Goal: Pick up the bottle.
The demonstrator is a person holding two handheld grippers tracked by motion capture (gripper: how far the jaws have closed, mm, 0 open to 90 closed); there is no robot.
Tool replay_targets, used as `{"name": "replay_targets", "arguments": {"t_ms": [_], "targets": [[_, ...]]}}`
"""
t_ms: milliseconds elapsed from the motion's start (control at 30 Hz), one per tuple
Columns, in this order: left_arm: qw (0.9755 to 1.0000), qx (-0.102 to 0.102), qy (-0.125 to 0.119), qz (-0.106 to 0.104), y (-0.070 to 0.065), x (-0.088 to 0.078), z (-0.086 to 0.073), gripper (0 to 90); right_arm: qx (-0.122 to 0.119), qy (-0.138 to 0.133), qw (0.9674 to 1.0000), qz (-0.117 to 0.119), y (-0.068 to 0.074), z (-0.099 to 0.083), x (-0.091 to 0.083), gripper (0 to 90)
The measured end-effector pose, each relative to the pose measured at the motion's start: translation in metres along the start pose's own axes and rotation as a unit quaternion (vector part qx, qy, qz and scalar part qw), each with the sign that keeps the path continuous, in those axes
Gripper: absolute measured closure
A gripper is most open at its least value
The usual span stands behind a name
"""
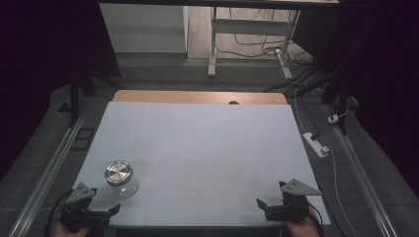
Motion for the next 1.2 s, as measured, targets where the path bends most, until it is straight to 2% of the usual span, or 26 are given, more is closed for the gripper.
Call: {"name": "replay_targets", "arguments": {"t_ms": [300,833,933,1200], "targets": [[0.9999,0.013,0.007,0.001,-0.0023,0.0009,-0.0011,0.0,0.005,-0.002,1.0000,0.008,0.0006,0.0006,0.0001,0.0],[0.9999,0.006,0.007,-0.008,-0.0022,0.0005,-0.0007,0.0,-0.002,0.006,0.9999,0.016,0.0032,-0.0001,0.0017,0.0],[0.9998,0.004,-0.001,-0.020,-0.0053,-0.0007,0.0017,0.0,-0.002,0.007,0.9998,0.016,0.0032,-0.0002,0.0019,0.0],[0.9998,0.007,-0.011,-0.012,-0.0048,-0.0019,0.0072,0.0,-0.003,0.010,0.9997,0.021,0.0039,-0.0006,0.0027,0.0]]}}
Point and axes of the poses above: each handheld gripper's, and its own axes: x roughly forward along the jaws, z roughly out of its top, y roughly to its left, the point moved 10 cm from there along x, roughly forward along the jaws, and after that the axes turned 6 degrees about -x, right-handed, at the moved point
